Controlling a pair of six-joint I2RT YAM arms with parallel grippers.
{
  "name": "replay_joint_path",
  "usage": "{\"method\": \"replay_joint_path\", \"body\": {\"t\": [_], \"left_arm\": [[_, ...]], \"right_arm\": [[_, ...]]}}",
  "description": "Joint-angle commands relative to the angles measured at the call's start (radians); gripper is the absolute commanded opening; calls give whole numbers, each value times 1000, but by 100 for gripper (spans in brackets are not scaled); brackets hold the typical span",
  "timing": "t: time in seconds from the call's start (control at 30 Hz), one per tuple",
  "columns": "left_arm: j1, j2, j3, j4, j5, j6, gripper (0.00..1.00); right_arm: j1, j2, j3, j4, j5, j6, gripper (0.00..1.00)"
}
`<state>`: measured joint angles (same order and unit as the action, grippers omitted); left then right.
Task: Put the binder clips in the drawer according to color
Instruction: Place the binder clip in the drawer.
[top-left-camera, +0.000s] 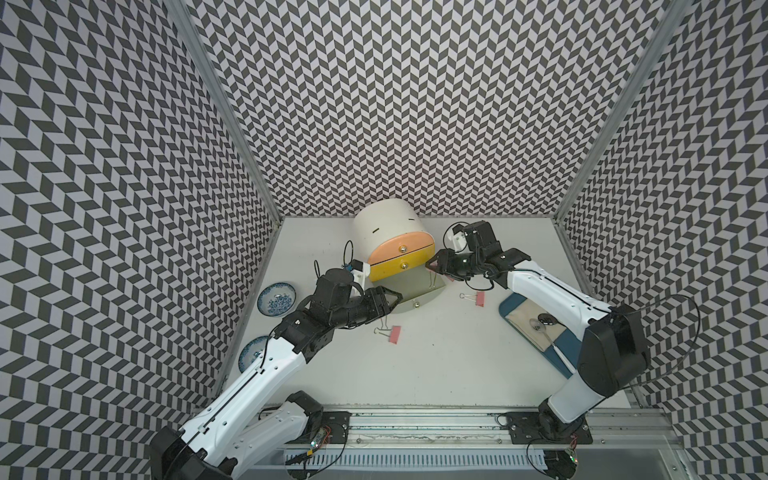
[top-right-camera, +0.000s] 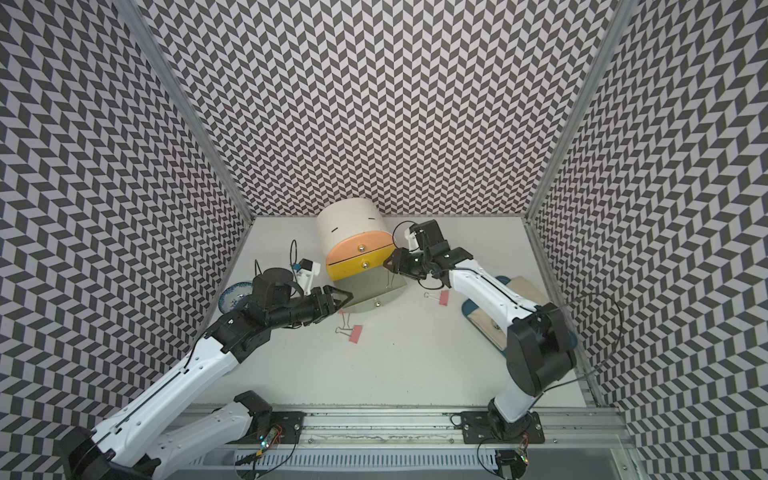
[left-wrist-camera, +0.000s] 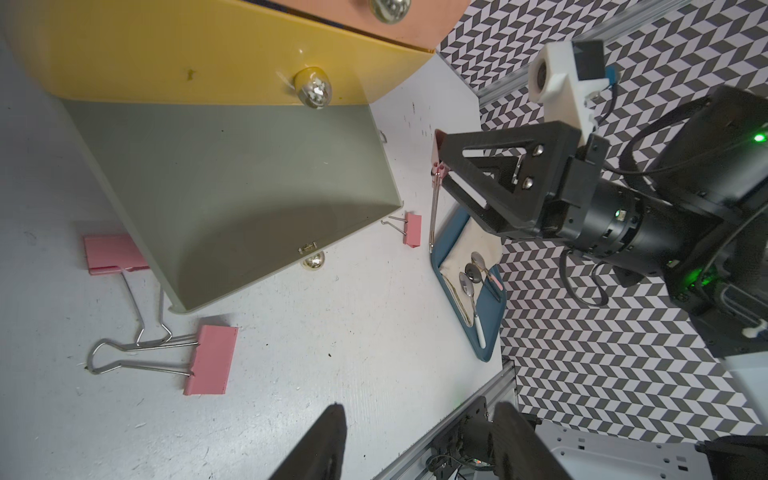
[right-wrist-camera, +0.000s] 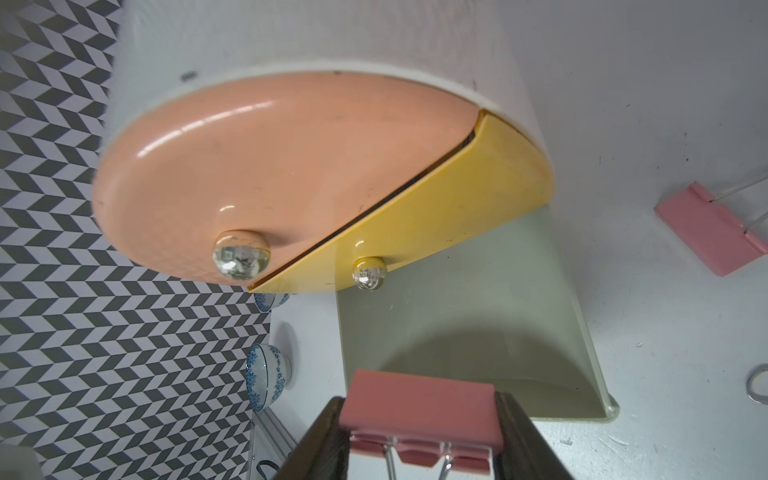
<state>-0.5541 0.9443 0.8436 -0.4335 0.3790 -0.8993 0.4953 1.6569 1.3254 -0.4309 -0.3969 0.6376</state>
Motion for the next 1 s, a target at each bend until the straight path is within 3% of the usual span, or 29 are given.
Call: {"method": "replay_joint_path", "body": {"t": [0.0,0.23,0.73,0.97], "left_arm": [[-4,-10,-8,26,-8,7,60],[-3,-18,-10,-5,-21,26,60],[-1,-68,-48,-40,-38,7,60],[-1,-82,-47,-53,-45,0,60]], "right_arm": [[8,26,1,58,15,-7,40],[17,54,-2,46,56,-31,43],[19,40,-4,4,116,-69,61],[20,22,-5,-12,132,-79,63]]}}
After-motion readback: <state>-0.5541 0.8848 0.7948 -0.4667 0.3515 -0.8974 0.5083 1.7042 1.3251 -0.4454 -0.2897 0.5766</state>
